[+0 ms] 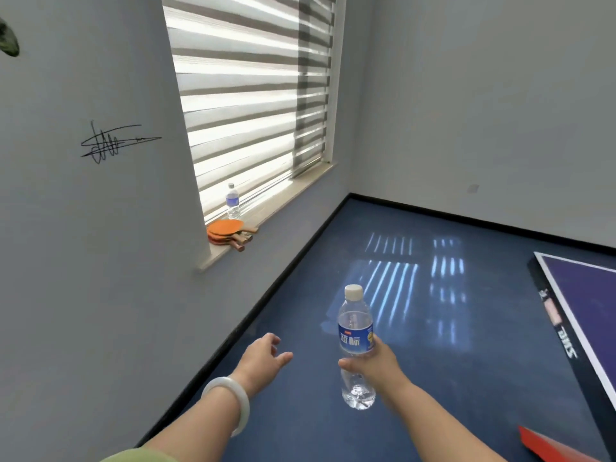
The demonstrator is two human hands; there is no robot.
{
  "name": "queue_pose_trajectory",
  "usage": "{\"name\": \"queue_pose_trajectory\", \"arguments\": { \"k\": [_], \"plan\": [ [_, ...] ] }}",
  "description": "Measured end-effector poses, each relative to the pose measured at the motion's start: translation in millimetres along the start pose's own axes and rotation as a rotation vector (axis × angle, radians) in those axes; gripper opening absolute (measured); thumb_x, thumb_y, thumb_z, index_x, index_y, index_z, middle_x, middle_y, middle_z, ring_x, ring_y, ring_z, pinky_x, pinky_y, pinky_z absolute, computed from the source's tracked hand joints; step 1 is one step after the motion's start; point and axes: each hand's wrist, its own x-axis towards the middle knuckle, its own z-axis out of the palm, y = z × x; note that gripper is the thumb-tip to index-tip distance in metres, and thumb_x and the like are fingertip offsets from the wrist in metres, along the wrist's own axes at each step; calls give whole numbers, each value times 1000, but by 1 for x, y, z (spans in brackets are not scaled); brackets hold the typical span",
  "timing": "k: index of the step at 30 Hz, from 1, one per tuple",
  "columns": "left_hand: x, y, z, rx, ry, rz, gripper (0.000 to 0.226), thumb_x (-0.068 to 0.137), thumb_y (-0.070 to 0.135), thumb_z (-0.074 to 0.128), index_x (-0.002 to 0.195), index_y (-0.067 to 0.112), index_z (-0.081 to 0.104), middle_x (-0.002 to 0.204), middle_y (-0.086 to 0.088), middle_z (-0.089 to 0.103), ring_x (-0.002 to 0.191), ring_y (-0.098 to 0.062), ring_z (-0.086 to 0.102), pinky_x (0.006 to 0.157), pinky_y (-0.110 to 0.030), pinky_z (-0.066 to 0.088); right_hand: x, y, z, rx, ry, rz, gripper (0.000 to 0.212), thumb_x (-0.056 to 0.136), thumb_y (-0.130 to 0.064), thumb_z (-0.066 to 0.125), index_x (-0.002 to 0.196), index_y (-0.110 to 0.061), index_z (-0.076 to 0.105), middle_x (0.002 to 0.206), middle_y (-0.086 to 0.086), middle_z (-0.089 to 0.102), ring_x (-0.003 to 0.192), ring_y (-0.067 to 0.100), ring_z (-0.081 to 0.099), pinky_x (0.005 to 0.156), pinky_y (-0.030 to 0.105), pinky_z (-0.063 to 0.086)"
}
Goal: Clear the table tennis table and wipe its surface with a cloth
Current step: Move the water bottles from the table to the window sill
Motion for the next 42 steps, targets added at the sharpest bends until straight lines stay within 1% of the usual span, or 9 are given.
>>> {"name": "queue_pose_trajectory", "arguments": {
  "k": [2,6,8,14,23,31,38,40,42],
  "plan": [
    [55,17,-15,13,2,-2,46,93,39,64,130,15,51,116,2,56,101,-11,55,81,-19,40,55,-22,-12,-12,4,-14,40,72,-2,82,106,-12,62,101,10,70,93,23,67,81,34,56],
    [157,59,-36,73,13,8,46,94,38,62,131,14,50,118,0,56,102,-12,54,87,-21,42,154,-65,-38,-48,23,-43,37,71,-7,83,99,-18,62,94,3,71,85,15,68,71,23,54],
    [204,82,-41,79,15,20,45,94,37,62,131,13,51,117,0,57,103,-13,54,90,-22,43,203,-82,-49,-19,38,-48,37,71,-5,82,101,-16,62,96,7,71,84,16,67,72,26,56],
    [334,130,-46,93,33,12,47,94,38,62,132,14,50,118,0,58,106,-15,56,94,-25,45,342,-116,-61,-9,13,-31,43,71,-4,83,108,-15,63,101,8,72,98,24,68,92,40,55],
    [519,160,-65,3,175,-143,48,93,42,62,132,18,50,116,5,57,100,-9,55,87,-20,44,582,-172,-49,-59,-215,-89,40,71,-3,83,104,-11,62,100,9,71,99,26,67,90,38,54],
    [611,131,-117,-116,327,-325,50,91,41,65,132,18,49,120,1,56,108,-13,55,97,-25,44,727,-230,41,-121,-496,-100,40,70,-1,82,102,-16,63,97,7,72,93,20,68,81,29,55],
    [687,80,-180,-201,460,-433,47,90,35,69,129,14,53,110,-2,61,97,-14,60,87,-22,48,817,-274,147,-228,-621,-127,42,70,4,79,104,-13,61,92,6,72,88,18,68,68,20,50],
    [700,68,-193,-240,495,-466,46,90,34,69,128,14,53,108,-1,58,88,-11,59,74,-16,49,837,-286,175,-247,-643,-141,43,69,4,81,103,-15,61,93,5,71,91,20,67,73,24,52],
    [711,58,-199,-244,510,-500,46,90,36,69,128,16,52,105,3,53,89,-11,54,76,-16,43,855,-294,198,-278,-662,-164,47,67,2,83,104,-18,62,97,3,70,95,21,66,87,34,52]
  ]
}}
